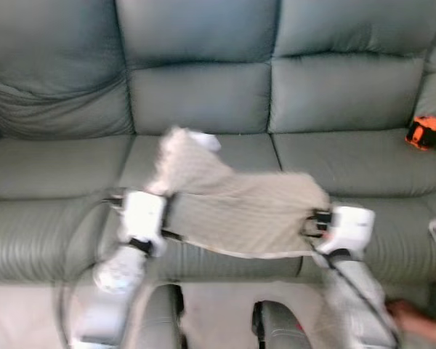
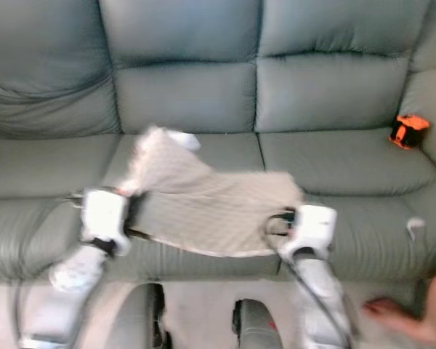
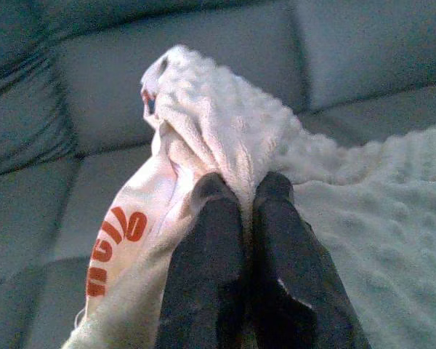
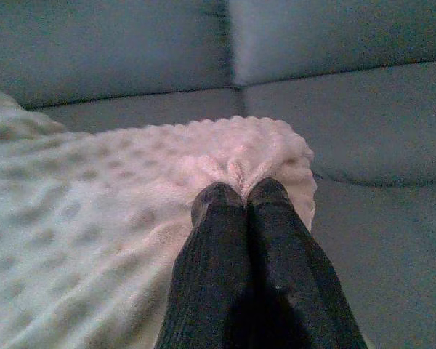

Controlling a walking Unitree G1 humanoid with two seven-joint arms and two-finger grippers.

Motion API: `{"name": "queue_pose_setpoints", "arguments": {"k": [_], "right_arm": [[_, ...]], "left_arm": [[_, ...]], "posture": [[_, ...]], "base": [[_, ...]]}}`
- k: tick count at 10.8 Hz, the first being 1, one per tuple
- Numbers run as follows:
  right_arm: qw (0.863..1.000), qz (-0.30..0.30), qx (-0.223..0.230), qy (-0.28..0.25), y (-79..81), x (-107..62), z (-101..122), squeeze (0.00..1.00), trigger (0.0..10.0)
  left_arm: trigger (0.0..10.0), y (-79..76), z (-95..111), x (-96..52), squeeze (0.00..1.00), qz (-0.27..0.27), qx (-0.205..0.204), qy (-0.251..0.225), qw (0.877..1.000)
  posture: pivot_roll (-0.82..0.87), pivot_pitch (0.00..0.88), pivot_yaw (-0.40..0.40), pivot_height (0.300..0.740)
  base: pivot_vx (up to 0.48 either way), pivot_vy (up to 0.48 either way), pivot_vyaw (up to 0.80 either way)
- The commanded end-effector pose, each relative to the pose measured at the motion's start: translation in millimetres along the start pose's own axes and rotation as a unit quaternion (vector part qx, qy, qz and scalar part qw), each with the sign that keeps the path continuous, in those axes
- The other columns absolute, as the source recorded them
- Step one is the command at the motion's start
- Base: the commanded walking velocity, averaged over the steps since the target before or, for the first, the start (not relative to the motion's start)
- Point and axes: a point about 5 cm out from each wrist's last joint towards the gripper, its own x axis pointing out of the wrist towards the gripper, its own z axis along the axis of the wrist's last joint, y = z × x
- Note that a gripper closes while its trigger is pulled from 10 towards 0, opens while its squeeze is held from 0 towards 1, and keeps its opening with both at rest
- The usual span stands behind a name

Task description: Move the pillow to the sofa

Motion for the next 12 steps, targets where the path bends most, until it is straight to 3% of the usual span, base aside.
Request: {"name": "queue_pose_setpoints", "arguments": {"k": [1, 3, 5, 6, 7, 9, 10, 12], "right_arm": [[1.000, -0.016, -0.005, -0.005, -10.6, -5.2, 3.0, 0.00, 10.0], [1.000, -0.018, -0.020, -0.005, -19.0, 0.0, 9.4, 0.00, 10.0], [0.999, -0.004, -0.034, -0.007, -19.4, 16.4, 20.8, 0.00, 10.0], [0.999, 0.025, -0.037, -0.014, -8.6, 31.6, 31.2, 0.00, 10.0], [0.997, 0.059, -0.036, -0.035, 13.7, 57.4, 50.5, 0.00, 10.0], [0.995, 0.084, -0.030, -0.047, 35.0, 76.4, 64.5, 0.00, 10.0], [0.993, 0.106, -0.028, -0.037, 47.9, 82.8, 64.1, 0.00, 10.0], [0.992, 0.120, -0.026, -0.013, 57.2, 90.9, 53.8, 0.00, 10.0]], "left_arm": [[10.0, -2.5, 4.9, 1.7, 0.00, 0.000, 0.006, -0.009, 1.000], [10.0, 13.9, 5.0, 12.0, 0.00, 0.045, 0.015, 0.001, 0.999], [10.0, 33.5, 0.1, 25.1, 0.00, 0.088, 0.025, 0.021, 0.996], [10.0, 41.9, -4.0, 33.6, 0.00, 0.105, 0.028, 0.035, 0.993], [10.0, 58.8, -7.4, 46.4, 0.00, 0.140, 0.027, 0.050, 0.988], [10.0, 75.1, -8.5, 57.6, 0.00, 0.173, 0.030, 0.062, 0.982], [10.0, 86.0, -8.2, 62.1, 0.00, 0.189, 0.038, 0.066, 0.979], [10.0, 99.6, -12.8, 65.5, 0.00, 0.212, 0.046, 0.083, 0.973]], "posture": [[0.03, 0.050, 0.043, 0.620], [0.04, 0.116, 0.049, 0.620], [0.04, 0.180, 0.048, 0.620], [0.04, 0.201, 0.045, 0.620], [0.04, 0.220, 0.040, 0.620], [0.05, 0.243, 0.028, 0.620], [0.05, 0.260, 0.025, 0.620], [0.05, 0.278, 0.020, 0.620]], "base": [[0.000, 0.000, 0.00], [0.000, 0.000, 0.00], [0.000, 0.000, 0.00], [0.000, 0.000, 0.00], [0.000, 0.000, 0.00], [0.000, 0.000, 0.00], [0.000, 0.000, 0.00], [0.000, 0.000, 0.00]]}}
